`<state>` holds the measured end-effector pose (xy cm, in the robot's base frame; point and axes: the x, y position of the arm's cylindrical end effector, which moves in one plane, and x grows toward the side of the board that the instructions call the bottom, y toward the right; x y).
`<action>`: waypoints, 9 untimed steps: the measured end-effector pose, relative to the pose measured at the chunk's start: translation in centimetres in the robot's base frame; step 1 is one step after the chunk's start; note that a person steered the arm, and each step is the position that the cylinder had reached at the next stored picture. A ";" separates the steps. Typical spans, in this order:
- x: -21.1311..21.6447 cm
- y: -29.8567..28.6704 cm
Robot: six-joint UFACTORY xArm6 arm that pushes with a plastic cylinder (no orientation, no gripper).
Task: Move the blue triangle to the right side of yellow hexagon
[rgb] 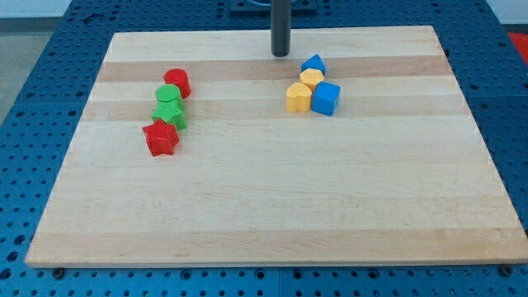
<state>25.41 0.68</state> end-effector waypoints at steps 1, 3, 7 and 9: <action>1.4 0.3; 2.4 2.8; 4.6 5.7; 4.6 8.4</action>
<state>30.00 9.10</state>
